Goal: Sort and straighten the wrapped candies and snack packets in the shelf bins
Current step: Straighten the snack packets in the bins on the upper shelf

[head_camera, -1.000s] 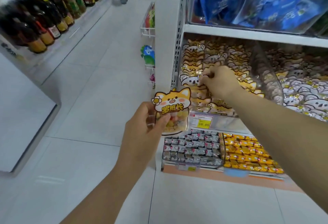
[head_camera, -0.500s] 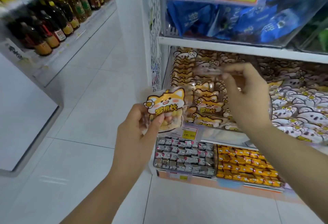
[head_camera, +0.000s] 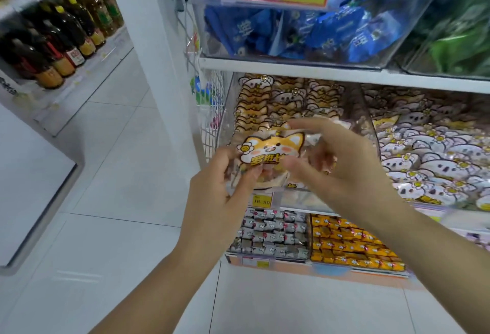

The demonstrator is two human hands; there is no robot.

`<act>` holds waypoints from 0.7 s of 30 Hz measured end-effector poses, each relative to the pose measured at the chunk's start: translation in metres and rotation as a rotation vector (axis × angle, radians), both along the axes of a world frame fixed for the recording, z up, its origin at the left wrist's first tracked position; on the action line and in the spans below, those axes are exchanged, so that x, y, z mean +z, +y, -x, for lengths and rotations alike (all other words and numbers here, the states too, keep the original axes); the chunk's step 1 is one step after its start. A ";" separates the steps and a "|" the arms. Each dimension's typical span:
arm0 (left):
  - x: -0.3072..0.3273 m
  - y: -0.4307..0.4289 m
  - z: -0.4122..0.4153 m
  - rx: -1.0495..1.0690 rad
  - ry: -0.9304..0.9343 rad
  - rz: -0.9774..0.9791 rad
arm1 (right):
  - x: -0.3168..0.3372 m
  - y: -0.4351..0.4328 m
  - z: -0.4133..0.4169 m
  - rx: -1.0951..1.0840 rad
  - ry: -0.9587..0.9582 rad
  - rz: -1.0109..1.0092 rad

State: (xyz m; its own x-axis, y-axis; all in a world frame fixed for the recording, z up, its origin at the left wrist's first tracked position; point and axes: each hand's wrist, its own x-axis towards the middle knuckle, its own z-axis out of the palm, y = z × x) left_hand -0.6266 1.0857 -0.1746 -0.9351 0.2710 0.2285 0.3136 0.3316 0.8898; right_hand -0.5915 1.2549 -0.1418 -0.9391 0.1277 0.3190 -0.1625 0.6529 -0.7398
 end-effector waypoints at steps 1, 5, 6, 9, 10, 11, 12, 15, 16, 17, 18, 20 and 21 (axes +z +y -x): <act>0.002 0.003 0.000 -0.015 0.005 -0.013 | 0.000 -0.003 0.002 0.004 -0.017 0.023; 0.004 0.010 0.011 -0.060 0.042 0.070 | 0.000 -0.002 0.009 -0.131 0.133 0.134; 0.003 0.012 0.017 -0.077 0.064 0.160 | 0.000 -0.001 0.011 -0.163 0.185 0.135; -0.009 0.016 0.034 -0.080 0.300 0.633 | -0.007 -0.001 0.017 -0.223 0.242 0.157; -0.011 0.018 0.038 -0.078 0.396 0.823 | -0.011 -0.001 0.020 -0.236 0.228 0.178; -0.010 0.021 0.042 -0.080 0.455 0.969 | -0.014 -0.002 0.024 -0.243 0.213 0.190; -0.009 0.024 0.046 -0.095 0.477 1.071 | -0.018 -0.003 0.029 -0.247 0.194 0.198; -0.011 0.032 0.059 -0.159 0.385 1.181 | -0.028 -0.005 0.043 -0.271 0.136 0.237; -0.011 0.035 0.064 -0.171 0.332 1.200 | -0.030 -0.005 0.047 -0.272 0.128 0.268; -0.012 0.036 0.068 -0.183 0.293 1.219 | -0.031 -0.005 0.051 -0.272 0.121 0.299; -0.013 0.037 0.070 -0.191 0.271 1.222 | -0.030 -0.006 0.055 -0.270 0.112 0.327; -0.014 0.036 0.072 -0.179 0.264 1.195 | -0.029 -0.005 0.063 -0.279 0.086 0.364; -0.014 0.036 0.071 -0.166 0.265 1.177 | -0.029 -0.005 0.067 -0.284 0.069 0.375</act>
State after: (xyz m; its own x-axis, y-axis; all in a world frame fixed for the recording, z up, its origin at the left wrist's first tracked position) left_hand -0.6977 1.1220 -0.1887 -0.8309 0.5532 -0.0588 0.5553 0.8313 -0.0256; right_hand -0.6584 1.2504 -0.1706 -0.8287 0.4943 0.2625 -0.0738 0.3684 -0.9267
